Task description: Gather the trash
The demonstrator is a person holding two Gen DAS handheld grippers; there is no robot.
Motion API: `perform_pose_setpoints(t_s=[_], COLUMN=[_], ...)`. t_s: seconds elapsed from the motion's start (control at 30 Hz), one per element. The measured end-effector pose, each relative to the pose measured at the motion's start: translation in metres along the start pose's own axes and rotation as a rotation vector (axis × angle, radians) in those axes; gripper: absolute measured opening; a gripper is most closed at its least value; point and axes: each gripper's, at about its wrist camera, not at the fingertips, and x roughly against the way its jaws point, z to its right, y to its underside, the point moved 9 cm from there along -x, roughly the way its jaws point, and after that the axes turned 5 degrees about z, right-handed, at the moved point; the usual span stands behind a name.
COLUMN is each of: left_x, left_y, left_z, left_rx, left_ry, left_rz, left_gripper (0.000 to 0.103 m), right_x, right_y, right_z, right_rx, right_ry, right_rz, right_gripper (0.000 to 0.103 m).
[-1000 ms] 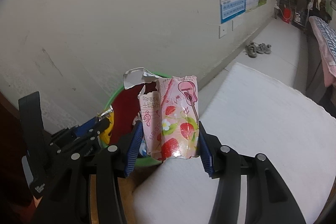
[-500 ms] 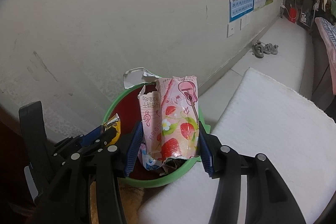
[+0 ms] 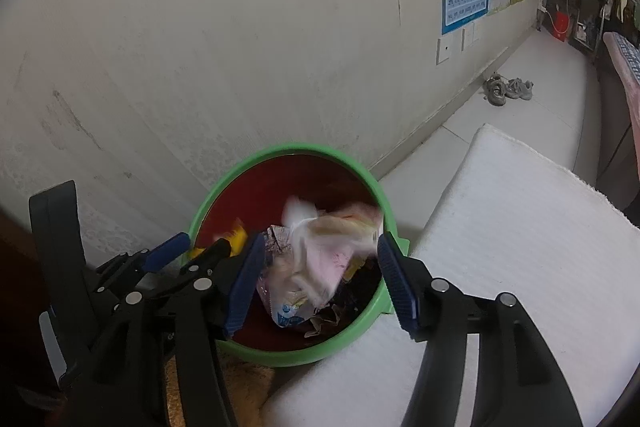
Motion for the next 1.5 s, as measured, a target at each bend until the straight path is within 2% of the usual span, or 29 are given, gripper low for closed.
perform_pose_setpoints(t_s=[0.1, 0.17, 0.2, 0.23, 0.3, 0.37, 0.53, 0.77, 0.83, 0.93, 1.0, 1.1, 1.27, 1.5], left_x=[0.005, 0.015, 0.02, 0.032, 0.05, 0.068, 0.112, 0.173, 0.187, 0.205, 0.211, 0.216, 0.216, 0.217], left_y=[-0.001, -0.002, -0.004, -0.007, -0.014, -0.021, -0.042, -0.06, -0.064, -0.07, -0.07, -0.069, -0.063, -0.06], left_z=[0.002, 0.006, 0.009, 0.014, 0.023, 0.033, 0.072, 0.125, 0.137, 0.155, 0.162, 0.172, 0.182, 0.185], left_rx=[-0.001, 0.018, 0.029, 0.046, 0.052, 0.051, 0.021, -0.05, -0.063, -0.07, -0.072, -0.088, -0.141, -0.14], left_ry=[0.002, 0.014, 0.026, 0.049, 0.046, 0.034, 0.037, 0.032, 0.029, 0.025, 0.04, 0.043, 0.04, 0.042], left_rz=[0.018, 0.035, 0.047, 0.08, 0.141, 0.206, 0.339, 0.514, 0.557, 0.602, 0.613, 0.616, 0.589, 0.58], left_gripper=[0.068, 0.077, 0.084, 0.088, 0.098, 0.098, 0.098, 0.098, 0.098, 0.098, 0.098, 0.098, 0.098, 0.098], right_x=[0.009, 0.024, 0.032, 0.042, 0.069, 0.094, 0.157, 0.261, 0.283, 0.293, 0.295, 0.3, 0.295, 0.296], right_y=[0.0, 0.002, 0.002, 0.002, 0.005, 0.01, 0.024, 0.033, 0.034, 0.033, 0.036, 0.046, 0.058, 0.06], right_z=[0.007, 0.015, 0.019, 0.024, 0.038, 0.053, 0.095, 0.136, 0.146, 0.158, 0.164, 0.164, 0.17, 0.173], right_rx=[-0.01, -0.018, -0.024, -0.031, -0.042, -0.044, -0.07, -0.123, -0.137, -0.127, -0.122, -0.098, -0.112, -0.107], right_ry=[0.01, 0.019, 0.021, 0.025, 0.041, 0.071, 0.149, 0.254, 0.308, 0.367, 0.41, 0.462, 0.458, 0.471], right_rz=[0.019, 0.048, 0.063, 0.083, 0.146, 0.201, 0.336, 0.699, 0.767, 0.764, 0.749, 0.779, 0.738, 0.736], right_gripper=[0.065, 0.073, 0.075, 0.081, 0.091, 0.096, 0.096, 0.096, 0.096, 0.096, 0.096, 0.096, 0.096, 0.096])
